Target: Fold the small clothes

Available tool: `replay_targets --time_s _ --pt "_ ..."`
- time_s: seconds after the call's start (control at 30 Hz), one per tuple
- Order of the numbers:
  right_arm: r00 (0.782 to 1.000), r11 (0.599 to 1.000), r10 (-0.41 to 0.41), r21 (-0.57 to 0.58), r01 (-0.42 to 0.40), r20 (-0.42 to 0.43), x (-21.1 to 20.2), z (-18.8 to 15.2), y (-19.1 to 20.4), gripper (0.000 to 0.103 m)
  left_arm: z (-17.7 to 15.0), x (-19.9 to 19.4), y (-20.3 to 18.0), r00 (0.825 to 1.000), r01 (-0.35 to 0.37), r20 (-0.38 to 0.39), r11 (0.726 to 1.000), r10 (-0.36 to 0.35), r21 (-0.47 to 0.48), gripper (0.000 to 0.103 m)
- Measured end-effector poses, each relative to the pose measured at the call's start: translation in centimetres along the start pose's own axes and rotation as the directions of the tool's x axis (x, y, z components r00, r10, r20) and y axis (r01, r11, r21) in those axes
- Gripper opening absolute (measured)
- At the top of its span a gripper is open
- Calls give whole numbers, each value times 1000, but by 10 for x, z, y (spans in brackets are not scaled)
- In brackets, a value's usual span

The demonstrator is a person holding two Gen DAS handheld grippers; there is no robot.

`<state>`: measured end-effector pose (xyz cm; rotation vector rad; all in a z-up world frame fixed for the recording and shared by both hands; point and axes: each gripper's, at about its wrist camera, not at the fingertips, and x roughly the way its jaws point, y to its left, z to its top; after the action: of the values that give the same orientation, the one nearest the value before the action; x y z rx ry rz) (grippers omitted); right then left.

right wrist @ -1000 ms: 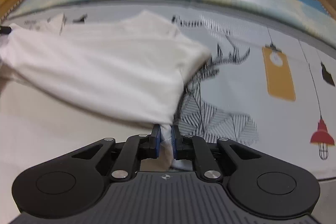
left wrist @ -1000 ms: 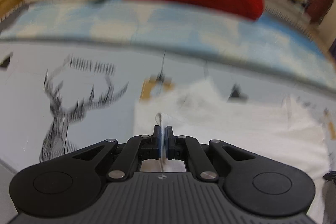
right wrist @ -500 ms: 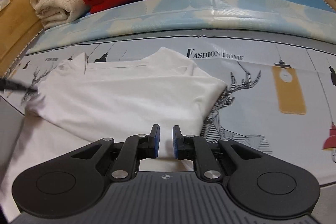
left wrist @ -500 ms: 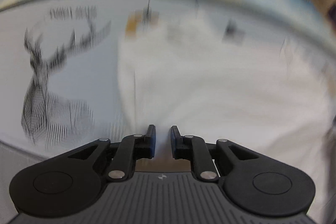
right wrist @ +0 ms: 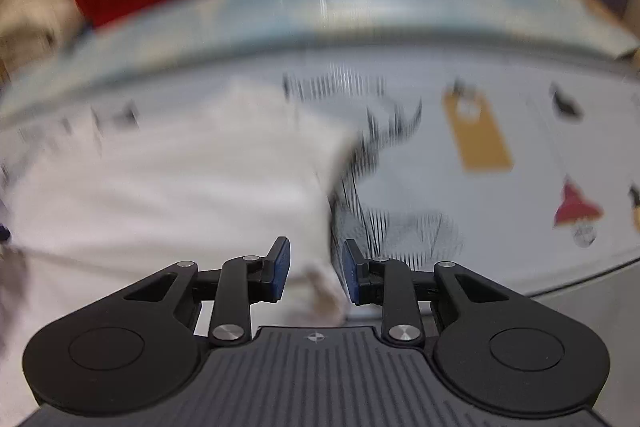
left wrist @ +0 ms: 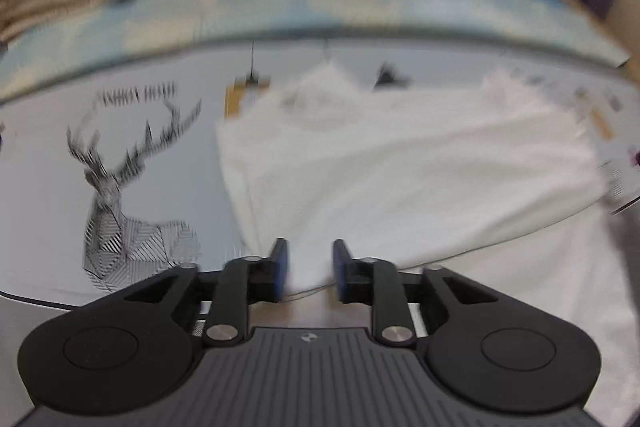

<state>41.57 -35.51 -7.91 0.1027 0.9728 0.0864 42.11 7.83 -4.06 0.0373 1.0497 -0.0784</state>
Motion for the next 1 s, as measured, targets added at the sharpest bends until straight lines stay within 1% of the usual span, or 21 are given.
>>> replay_targets --time_s 0.07,0.13,0.17,0.2,0.27,0.3,0.43,0.5,0.53,0.57,0.6,0.63,0.67,0.7,0.77,0.83,0.87,0.9,0.93,0.97,1.0 --pt "994 999 11 35 -15 104 -33 3 4 31 -4 -31 -6 999 -4 39 1000 3 23 37" --pt "977 994 42 86 -61 207 -69 2 7 33 -9 -57 -14 997 -12 73 998 8 55 41" --pt "970 992 52 103 -78 239 -82 2 7 35 -16 -75 -19 995 -17 96 997 10 71 47" --pt "959 989 62 115 -97 278 -100 -2 10 40 -23 -91 -24 993 -19 121 997 9 80 50" --pt "944 989 71 103 -109 321 -125 -9 13 42 -42 -126 -31 981 -24 192 996 7 82 62" --pt "935 990 72 91 -110 347 -139 -16 17 44 -55 -144 -33 974 -25 227 997 7 76 64" --pt "914 992 85 54 -115 397 -185 -55 24 52 -108 -191 -41 955 0 297 999 -14 47 77" --pt "921 993 93 37 -116 377 -195 -82 25 59 -140 -195 -45 956 3 293 999 -16 45 81" --pt "930 992 100 33 -119 353 -197 -97 25 61 -155 -190 -47 962 -5 273 998 -13 65 81" --pt "942 991 108 36 -125 319 -195 -110 22 63 -169 -179 -46 971 -16 237 996 -5 85 81" --pt "954 990 114 48 -132 279 -192 -128 19 63 -181 -167 -46 985 -31 174 996 15 86 81" --pt "960 989 114 59 -133 256 -196 -144 16 63 -191 -154 -43 995 -44 91 997 37 67 74" --pt "968 990 103 71 -122 228 -194 -163 13 62 -200 -148 -39 998 -40 48 999 39 28 66" --pt "972 992 90 71 -108 215 -191 -177 10 60 -206 -144 -31 1000 -20 20 1000 21 -23 63" --pt "982 995 41 82 -57 184 -189 -206 4 59 -215 -141 -17 999 4 -31 993 -7 -115 44" --pt "990 992 8 126 -26 144 -184 -225 -6 51 -219 -150 -5 999 23 -32 985 -29 -169 42" --pt "993 986 -14 167 -5 118 -183 -226 -11 44 -219 -156 -1 999 34 -15 983 -37 -179 41" --pt "993 975 -16 221 -11 118 -184 -226 -16 41 -219 -162 2 999 47 4 981 -47 -187 40" --pt "991 964 7 261 -43 136 -184 -226 -19 39 -222 -164 6 998 64 22 978 -61 -198 40" --pt "988 952 37 294 -81 152 -185 -226 -25 36 -226 -162 9 997 79 30 974 -75 -210 40" --pt "988 950 36 302 -81 150 -181 -225 -26 34 -231 -156 13 996 84 19 969 -82 -230 40"
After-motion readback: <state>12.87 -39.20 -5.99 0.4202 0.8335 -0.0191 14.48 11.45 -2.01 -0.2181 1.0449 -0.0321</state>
